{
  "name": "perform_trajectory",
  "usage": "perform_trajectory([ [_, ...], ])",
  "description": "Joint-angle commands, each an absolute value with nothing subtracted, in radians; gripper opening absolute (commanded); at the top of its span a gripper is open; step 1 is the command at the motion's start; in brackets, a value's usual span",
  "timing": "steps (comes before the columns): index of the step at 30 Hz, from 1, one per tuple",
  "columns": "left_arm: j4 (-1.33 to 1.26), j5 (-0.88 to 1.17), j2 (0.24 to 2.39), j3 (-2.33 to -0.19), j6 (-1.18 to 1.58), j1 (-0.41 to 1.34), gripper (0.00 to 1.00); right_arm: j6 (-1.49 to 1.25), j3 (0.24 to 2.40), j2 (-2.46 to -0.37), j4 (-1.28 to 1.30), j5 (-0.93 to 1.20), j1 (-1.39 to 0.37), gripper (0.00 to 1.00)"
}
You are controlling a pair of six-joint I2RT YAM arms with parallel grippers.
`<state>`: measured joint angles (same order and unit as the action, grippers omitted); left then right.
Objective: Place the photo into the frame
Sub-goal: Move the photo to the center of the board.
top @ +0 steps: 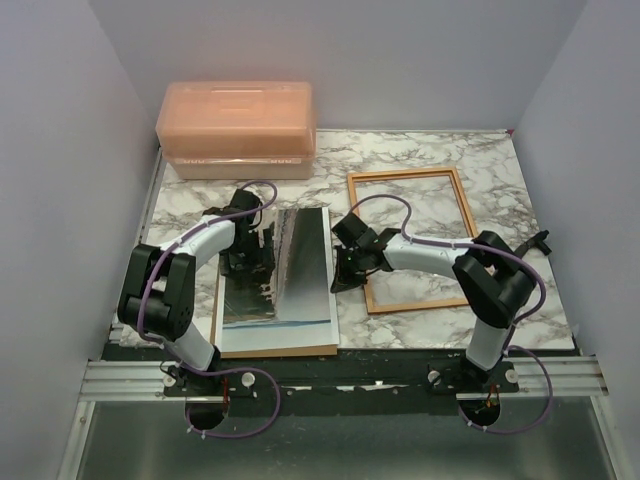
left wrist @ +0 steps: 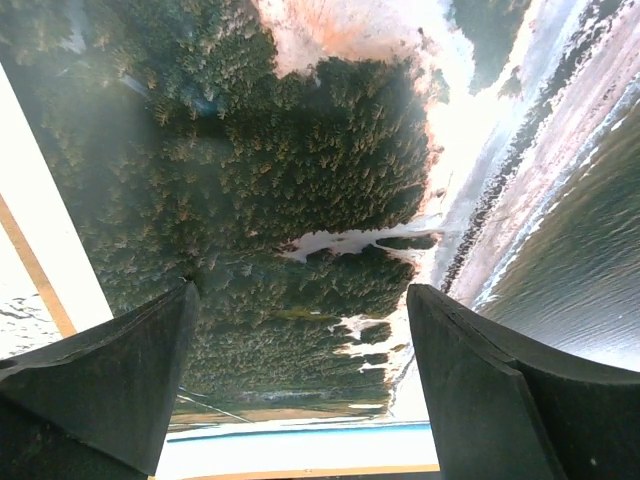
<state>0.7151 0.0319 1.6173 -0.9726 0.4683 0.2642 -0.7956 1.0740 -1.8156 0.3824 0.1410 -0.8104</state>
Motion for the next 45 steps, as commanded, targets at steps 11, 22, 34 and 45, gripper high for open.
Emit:
perform_trajectory([
  [11, 0.669, 0.148, 1.564, -0.968, 0.447, 0.272, 0.86, -0.828, 1.013, -1.687, 0.414, 0.008, -0.811, 0.00],
  [22, 0.577, 0.251, 1.412, -0.939, 0.450, 0.272, 0.86, -0.784, 1.007, -1.548, 0.500, -0.034, -0.739, 0.00],
  [34, 0.557, 0.263, 1.426, -0.925, 0.456, 0.272, 0.86, -0.686, 0.874, -1.381, 0.591, -0.052, -0.546, 0.17],
  [45, 0.551, 0.283, 1.441, -0.913, 0.454, 0.272, 0.86, -0.624, 0.819, -1.438, 0.451, 0.134, -0.420, 0.67],
])
